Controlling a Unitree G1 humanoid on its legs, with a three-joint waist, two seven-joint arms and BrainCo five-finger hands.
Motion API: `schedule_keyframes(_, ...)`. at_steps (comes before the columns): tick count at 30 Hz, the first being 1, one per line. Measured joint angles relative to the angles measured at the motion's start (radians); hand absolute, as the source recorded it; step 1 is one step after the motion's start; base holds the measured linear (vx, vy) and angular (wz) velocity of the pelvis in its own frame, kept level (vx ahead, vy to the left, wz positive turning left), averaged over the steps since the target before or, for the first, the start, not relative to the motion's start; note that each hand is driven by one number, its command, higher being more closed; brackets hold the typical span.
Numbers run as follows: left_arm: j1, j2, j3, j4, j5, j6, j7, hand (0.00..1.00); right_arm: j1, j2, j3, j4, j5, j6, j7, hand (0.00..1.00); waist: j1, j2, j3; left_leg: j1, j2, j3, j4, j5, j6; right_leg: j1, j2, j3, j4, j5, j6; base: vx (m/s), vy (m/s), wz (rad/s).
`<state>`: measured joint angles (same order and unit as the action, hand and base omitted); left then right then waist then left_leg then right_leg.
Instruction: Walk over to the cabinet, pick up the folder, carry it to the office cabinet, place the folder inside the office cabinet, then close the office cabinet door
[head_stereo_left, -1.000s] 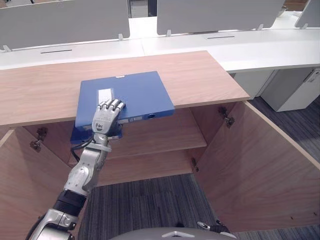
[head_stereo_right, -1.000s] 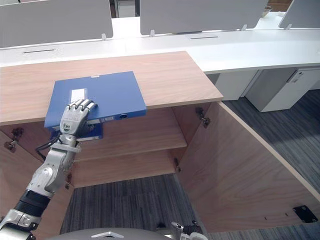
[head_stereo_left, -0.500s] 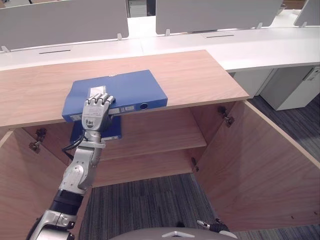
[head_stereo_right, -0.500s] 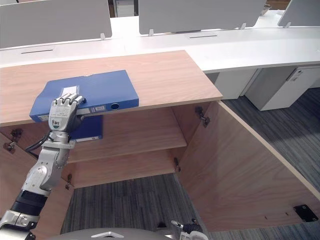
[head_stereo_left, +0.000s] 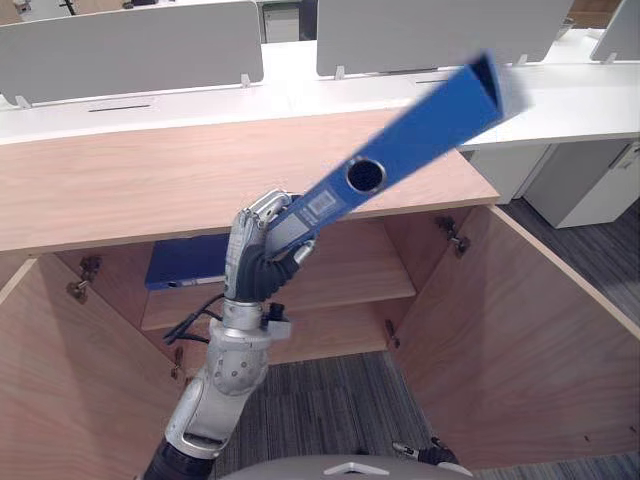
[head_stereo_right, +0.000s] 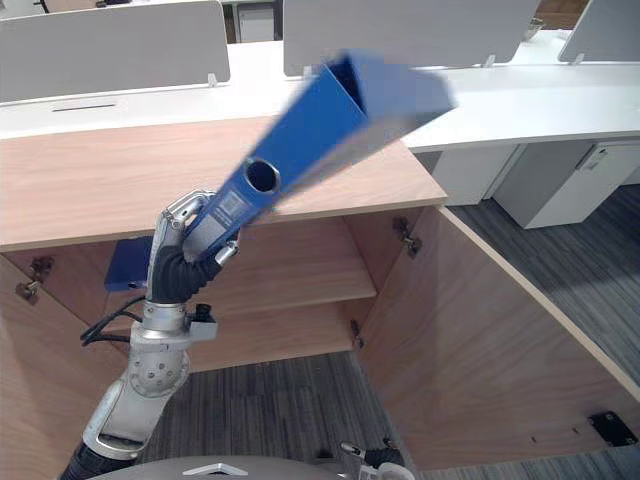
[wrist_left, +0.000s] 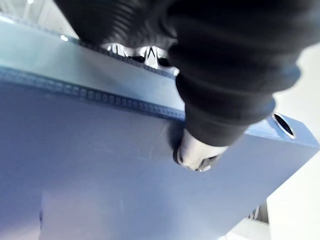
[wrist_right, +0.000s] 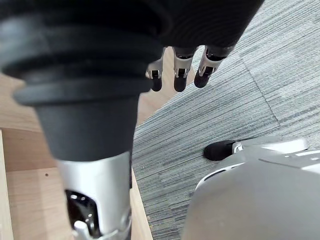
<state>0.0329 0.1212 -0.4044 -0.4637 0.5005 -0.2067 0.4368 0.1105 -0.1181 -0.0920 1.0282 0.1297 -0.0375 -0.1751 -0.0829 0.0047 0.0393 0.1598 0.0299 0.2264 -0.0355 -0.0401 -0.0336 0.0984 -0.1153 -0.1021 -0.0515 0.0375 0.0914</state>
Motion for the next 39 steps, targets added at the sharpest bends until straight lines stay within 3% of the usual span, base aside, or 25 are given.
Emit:
schedule_keyframes(3, 0.032, -0.019, -0.019, -0.002, -0.172, -0.003, -0.015, 1.00, 0.006, -0.001, 0.015, -0.056, 0.002, -0.008, -0.014, 0.00, 0.001, 0.005, -0.003, -0.007, 0.001, 0.003, 0.004, -0.001, 0.001, -0.014, 0.000, 0.009, 0.010, 0.000, 0.000, -0.04, -0.015, -0.07)
schedule_keyframes(6, 0.091, -0.022, -0.043, -0.043, -0.409, -0.012, -0.074, 1.00, 0.006, 0.010, 0.052, -0.132, 0.003, -0.023, -0.023, 0.00, 0.010, 0.002, -0.002, -0.017, 0.003, 0.003, 0.018, -0.006, 0.001, -0.017, 0.000, 0.010, 0.014, 0.000, 0.000, -0.05, -0.017, 0.00)
schedule_keyframes(12, 0.125, -0.026, -0.031, -0.118, -0.605, -0.052, -0.134, 1.00, 0.010, 0.045, 0.079, -0.318, 0.025, -0.033, -0.022, 0.00, 0.029, -0.001, -0.006, -0.022, 0.001, 0.003, 0.018, -0.004, 0.003, -0.028, 0.000, 0.012, 0.023, 0.000, 0.001, -0.01, -0.003, 0.00)
schedule_keyframes(22, 0.257, -0.050, 0.133, -0.089, -0.713, -0.051, -0.245, 1.00, 0.097, 0.114, 0.079, -0.853, 0.060, -0.100, -0.002, 0.00, 0.037, -0.029, 0.012, -0.022, 0.000, 0.002, 0.018, -0.004, 0.004, -0.029, 0.000, 0.011, 0.024, 0.000, 0.001, -0.01, -0.002, 0.00)
schedule_keyframes(27, 0.283, -0.062, 0.221, -0.024, -0.712, -0.038, -0.271, 1.00, 0.142, 0.117, 0.077, -1.108, 0.070, -0.139, 0.070, 0.00, 0.044, -0.043, 0.021, -0.021, -0.001, 0.002, 0.017, -0.004, 0.004, -0.029, -0.002, 0.010, 0.024, 0.000, 0.001, 0.00, 0.000, 0.00)
schedule_keyframes(35, 0.294, -0.083, 0.285, -0.003, -0.712, -0.034, -0.321, 1.00, 0.138, 0.109, 0.070, -1.318, 0.158, -0.182, 0.159, 0.00, 0.043, -0.044, 0.030, -0.023, -0.002, 0.002, 0.016, -0.005, 0.005, -0.030, -0.002, 0.010, 0.022, -0.001, 0.002, 0.00, 0.000, 0.00)
schedule_keyframes(39, 0.287, -0.083, 0.288, 0.055, -0.711, -0.034, -0.342, 1.00, 0.095, 0.083, 0.069, -1.336, 0.197, -0.185, 0.199, 0.00, 0.043, -0.043, 0.030, -0.029, -0.002, 0.002, 0.017, -0.005, 0.005, -0.040, -0.002, 0.010, 0.021, 0.000, 0.002, 0.00, 0.000, 0.00)
